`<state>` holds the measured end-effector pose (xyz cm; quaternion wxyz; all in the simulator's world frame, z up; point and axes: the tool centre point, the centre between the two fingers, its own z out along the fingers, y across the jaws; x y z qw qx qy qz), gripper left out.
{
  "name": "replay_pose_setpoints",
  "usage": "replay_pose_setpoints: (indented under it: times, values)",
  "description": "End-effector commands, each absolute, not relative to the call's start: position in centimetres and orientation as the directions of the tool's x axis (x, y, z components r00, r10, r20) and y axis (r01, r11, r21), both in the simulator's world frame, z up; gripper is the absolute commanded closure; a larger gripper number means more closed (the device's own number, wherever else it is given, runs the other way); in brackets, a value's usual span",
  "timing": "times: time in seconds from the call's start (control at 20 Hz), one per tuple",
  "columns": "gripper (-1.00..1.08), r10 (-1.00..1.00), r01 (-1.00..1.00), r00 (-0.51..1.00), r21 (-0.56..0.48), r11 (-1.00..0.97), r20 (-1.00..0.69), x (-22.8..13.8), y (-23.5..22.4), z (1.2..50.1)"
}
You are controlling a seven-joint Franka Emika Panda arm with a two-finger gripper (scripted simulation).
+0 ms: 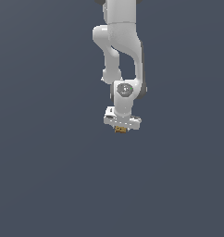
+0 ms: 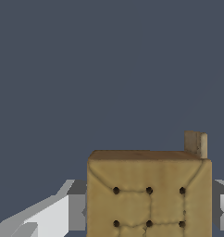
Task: Pick up the object and move it to a goal position.
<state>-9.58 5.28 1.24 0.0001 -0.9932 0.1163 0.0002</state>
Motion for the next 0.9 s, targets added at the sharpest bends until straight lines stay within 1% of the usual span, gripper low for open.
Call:
replay_pose_setpoints:
  times: [0.0, 0.4, 0.85]
  values:
    - [1.08, -0.231, -0.231, 0.973, -0.001, -0.973, 0.000, -9.5, 5.2, 1.6]
    - [1.08, -0.231, -0.231, 0.973, -0.001, -0.973, 0.000, -9.1, 4.6, 4.9]
    - [1.08, -0.231, -0.231, 0.973, -0.001, -0.973, 0.000, -8.2, 3.2, 12.7]
